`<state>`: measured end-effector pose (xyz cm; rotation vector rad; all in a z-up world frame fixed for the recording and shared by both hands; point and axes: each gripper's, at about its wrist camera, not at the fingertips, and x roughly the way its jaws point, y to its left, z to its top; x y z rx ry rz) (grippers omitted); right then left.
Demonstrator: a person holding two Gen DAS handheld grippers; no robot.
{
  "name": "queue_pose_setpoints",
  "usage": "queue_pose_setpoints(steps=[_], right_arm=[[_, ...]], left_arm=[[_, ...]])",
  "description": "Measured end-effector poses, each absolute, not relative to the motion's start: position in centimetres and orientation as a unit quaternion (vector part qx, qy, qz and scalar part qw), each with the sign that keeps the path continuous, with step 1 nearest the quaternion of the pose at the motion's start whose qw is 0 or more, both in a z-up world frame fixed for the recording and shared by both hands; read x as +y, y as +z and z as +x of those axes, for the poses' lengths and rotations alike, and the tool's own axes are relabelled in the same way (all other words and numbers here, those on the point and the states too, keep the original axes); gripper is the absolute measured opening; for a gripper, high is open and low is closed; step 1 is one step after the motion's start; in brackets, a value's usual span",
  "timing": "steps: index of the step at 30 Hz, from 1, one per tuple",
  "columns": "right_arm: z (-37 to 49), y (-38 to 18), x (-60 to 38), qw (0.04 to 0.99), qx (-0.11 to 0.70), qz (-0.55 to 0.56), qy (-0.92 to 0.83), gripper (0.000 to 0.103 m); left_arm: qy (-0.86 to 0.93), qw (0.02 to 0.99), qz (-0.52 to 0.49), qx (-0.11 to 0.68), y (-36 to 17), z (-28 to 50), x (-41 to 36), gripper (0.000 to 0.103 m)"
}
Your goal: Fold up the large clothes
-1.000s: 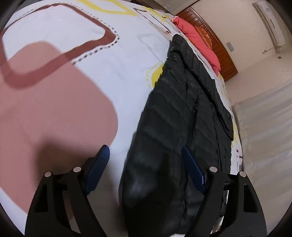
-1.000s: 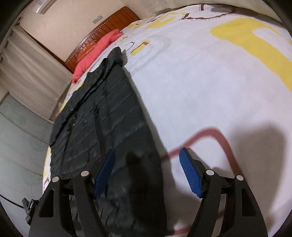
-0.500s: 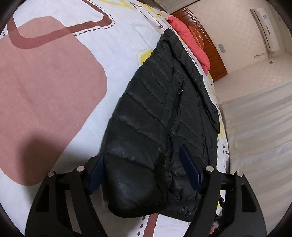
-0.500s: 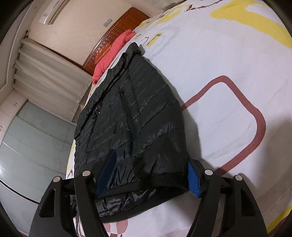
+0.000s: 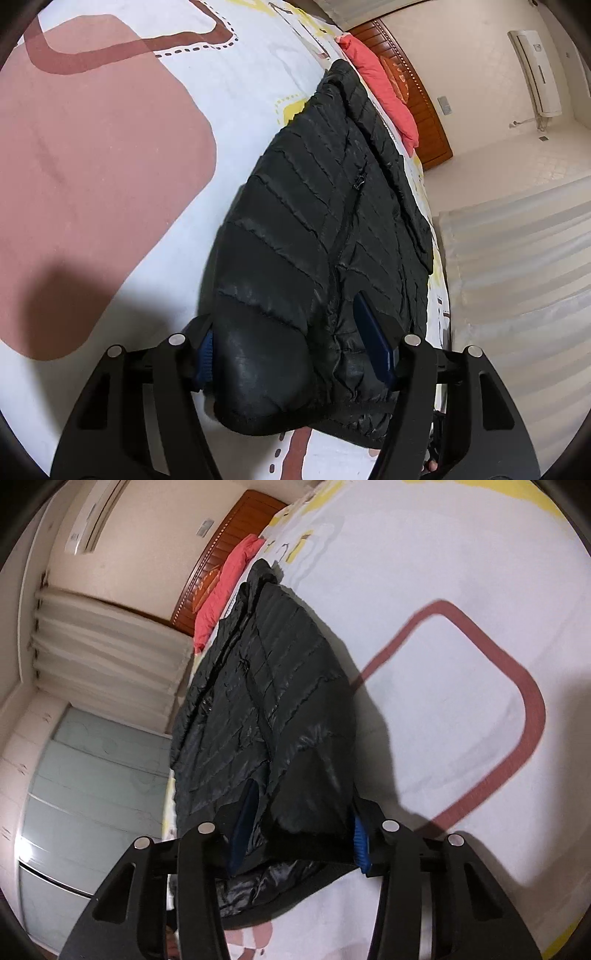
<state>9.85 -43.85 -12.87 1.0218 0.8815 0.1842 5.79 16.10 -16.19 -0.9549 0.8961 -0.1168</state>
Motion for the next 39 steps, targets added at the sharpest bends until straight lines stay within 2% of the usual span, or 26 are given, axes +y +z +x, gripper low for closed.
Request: queue_pose_setpoints(steps=[3,4,6,7,8,10,14,24,32,39], right_arm=[[10.4,-13.2,-43.8,0.771,0.408,0.482,0.084,0.045],[11.0,-13.2,-43.5,0.772,0.41,0.478,0.091,0.045],[11.7,-13.0,-43.0,0.777,0.412,0.466,0.094,0.046],[11.8,-12.8,-42.8,0.781,0.414,0.458,0.094,0.042],[11.9,-12.7,-42.7,0.786,0.415,0.449,0.094,0.029],[11.8,-12.5,-42.4,0.786,0.415,0.447,0.099,0.022],[11.3,-11.5,-42.7,0.791,0.393,0.457,0.111,0.017],[10.6,-4.5,-41.7,0.832,0.303,0.436,0.161,0.016],[8.2,-1.0,-41.2,0.845,0.271,0.423,0.184,0.016],[6.9,3.1,-40.8,0.857,0.231,0.41,0.211,0.016]], left_arm=[[-0.057,0.791,-0.448,0.412,-16.3,6.6,15.5,0.059],[-0.058,0.794,-0.444,0.411,-16.3,6.9,15.3,0.05],[-0.058,0.795,-0.436,0.417,-16.4,7.5,14.9,0.04],[-0.055,0.795,-0.436,0.418,-16.6,7.5,14.9,0.031],[-0.051,0.794,-0.437,0.419,-16.6,7.5,15.1,0.027],[-0.055,0.791,-0.451,0.411,-16.6,7.2,15.8,0.018],[-0.074,0.806,-0.447,0.38,-14.1,7.0,16.1,0.015],[-0.119,0.841,-0.429,0.307,-7.0,6.3,15.8,0.012],[-0.13,0.836,-0.446,0.292,-4.9,2.8,17.6,0.012],[-0.156,0.86,-0.419,0.246,0.3,-0.8,17.8,0.011]])
